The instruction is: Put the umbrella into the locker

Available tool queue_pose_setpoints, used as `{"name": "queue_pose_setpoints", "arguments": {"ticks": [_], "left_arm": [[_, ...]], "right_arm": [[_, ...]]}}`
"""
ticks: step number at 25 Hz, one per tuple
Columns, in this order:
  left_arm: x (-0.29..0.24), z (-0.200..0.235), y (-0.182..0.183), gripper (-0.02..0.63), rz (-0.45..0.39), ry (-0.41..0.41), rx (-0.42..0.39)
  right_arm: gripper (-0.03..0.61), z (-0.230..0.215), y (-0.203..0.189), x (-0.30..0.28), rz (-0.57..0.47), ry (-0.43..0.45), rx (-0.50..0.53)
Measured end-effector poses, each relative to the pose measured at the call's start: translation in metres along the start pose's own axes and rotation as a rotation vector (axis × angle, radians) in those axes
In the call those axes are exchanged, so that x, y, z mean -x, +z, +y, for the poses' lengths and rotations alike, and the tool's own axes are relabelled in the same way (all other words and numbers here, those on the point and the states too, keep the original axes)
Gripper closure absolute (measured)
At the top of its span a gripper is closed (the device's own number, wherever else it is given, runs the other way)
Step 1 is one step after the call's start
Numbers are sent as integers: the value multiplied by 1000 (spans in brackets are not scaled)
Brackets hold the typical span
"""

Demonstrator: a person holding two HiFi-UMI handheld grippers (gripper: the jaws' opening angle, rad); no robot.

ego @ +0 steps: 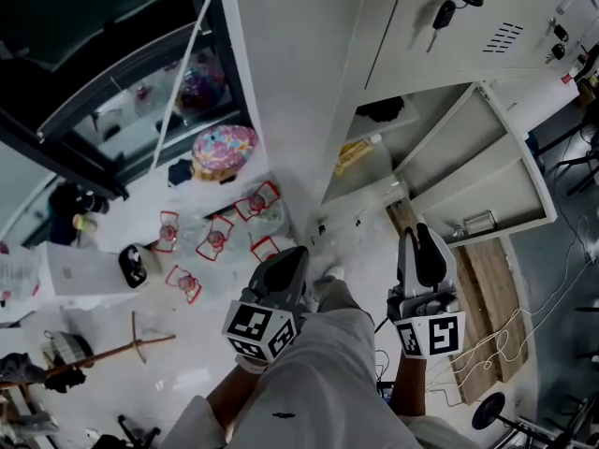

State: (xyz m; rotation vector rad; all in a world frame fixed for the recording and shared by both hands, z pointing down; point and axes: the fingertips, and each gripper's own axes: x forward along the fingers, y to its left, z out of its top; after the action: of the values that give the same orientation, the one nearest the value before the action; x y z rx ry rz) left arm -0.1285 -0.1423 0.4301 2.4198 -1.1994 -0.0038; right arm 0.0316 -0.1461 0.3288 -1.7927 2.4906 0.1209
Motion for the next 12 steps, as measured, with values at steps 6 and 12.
{"name": "queue_pose_setpoints", "arguments": {"ticks": [6, 12], "left_arm": [[5, 5, 6, 603, -20, 18, -42], [8, 5, 14, 603, -46, 29, -93]], "right_arm": [[586, 2, -8, 22, -16, -31, 36], [588, -2, -33, 27, 71, -82, 81]]}}
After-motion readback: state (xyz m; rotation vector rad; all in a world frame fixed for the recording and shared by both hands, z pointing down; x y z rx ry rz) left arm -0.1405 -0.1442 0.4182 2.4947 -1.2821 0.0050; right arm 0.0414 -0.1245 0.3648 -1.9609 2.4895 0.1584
